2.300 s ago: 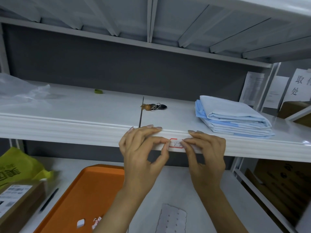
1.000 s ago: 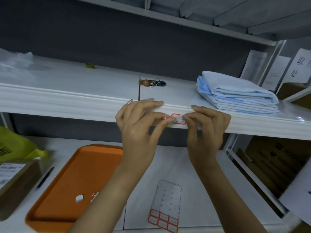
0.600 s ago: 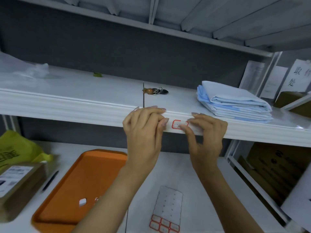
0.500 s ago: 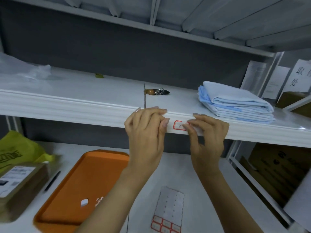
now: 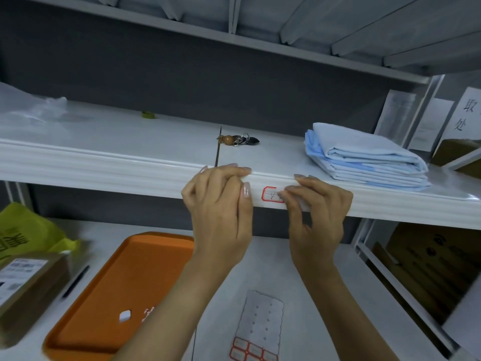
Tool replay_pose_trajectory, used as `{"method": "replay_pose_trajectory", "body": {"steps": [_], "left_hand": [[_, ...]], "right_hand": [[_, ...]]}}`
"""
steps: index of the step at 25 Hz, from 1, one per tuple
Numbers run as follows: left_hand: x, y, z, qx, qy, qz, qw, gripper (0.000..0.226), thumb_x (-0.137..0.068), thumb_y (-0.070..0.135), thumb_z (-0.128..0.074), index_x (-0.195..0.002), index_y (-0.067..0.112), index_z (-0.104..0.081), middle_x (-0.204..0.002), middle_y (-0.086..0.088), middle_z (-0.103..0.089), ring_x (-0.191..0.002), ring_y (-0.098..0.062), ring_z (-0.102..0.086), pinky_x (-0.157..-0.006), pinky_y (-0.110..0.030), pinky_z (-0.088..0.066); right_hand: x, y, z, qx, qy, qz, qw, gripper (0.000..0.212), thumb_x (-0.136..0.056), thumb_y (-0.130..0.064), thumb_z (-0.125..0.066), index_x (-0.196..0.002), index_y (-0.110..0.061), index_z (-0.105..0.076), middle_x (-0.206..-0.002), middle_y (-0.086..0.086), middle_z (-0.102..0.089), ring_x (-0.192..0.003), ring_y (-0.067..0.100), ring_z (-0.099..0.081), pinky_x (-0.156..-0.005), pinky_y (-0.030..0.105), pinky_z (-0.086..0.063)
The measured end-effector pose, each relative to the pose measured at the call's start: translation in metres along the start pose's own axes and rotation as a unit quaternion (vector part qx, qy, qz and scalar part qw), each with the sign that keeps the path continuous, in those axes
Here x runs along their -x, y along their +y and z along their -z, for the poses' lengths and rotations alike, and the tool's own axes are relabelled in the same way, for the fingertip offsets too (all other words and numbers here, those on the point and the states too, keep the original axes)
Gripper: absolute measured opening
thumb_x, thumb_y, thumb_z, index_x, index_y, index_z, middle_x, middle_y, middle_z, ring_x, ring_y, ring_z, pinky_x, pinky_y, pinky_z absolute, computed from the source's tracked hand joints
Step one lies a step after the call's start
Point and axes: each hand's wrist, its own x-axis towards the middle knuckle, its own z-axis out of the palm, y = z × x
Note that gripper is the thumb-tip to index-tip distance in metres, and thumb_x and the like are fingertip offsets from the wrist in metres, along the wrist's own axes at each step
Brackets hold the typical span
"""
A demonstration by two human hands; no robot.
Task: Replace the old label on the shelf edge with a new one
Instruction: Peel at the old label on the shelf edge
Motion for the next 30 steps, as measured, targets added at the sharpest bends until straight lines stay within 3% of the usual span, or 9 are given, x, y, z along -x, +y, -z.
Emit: {"method": "replay_pose_trajectory", "body": {"steps": [11,16,30], "left_hand": [[0.002,-0.002,-0.01,0.006,0.04,0.001,0.999,0.038,-0.101,0.025,-0.031,-0.095,0.012,-0.066,-0.108,0.004,-0.061,-0.111,-0.008,-0.046,-0.1,-0.027,-0.022],[0.002,0.0,-0.009,0.005,0.036,0.004,0.999,0.04,-0.102,0.027,-0.028,-0.095,0.013,-0.066,-0.11,0.009,-0.057,-0.114,-0.001,-0.041,-0.101,-0.026,-0.021],[0.004,0.012,-0.012,0.005,0.05,0.049,0.997,0.03,-0.099,0.023,-0.037,-0.095,0.017,-0.066,-0.107,0.005,-0.059,-0.111,0.002,-0.038,-0.093,-0.024,-0.019]], "right_hand": [[0.0,0.002,-0.003,-0.017,0.009,-0.003,1.0,0.011,-0.084,-0.013,-0.071,-0.095,-0.011,-0.068,-0.1,0.015,-0.067,-0.101,0.026,-0.055,-0.09,0.033,-0.044],[0.0,0.004,-0.003,-0.038,0.012,-0.012,0.999,0.02,-0.088,-0.02,-0.067,-0.103,-0.014,-0.055,-0.1,0.013,-0.069,-0.102,0.02,-0.057,-0.094,0.031,-0.04],[0.001,0.003,-0.002,-0.02,0.007,-0.005,1.0,0.023,-0.083,-0.013,-0.073,-0.102,-0.016,-0.06,-0.101,0.015,-0.068,-0.101,0.027,-0.056,-0.093,0.03,-0.042]]}}
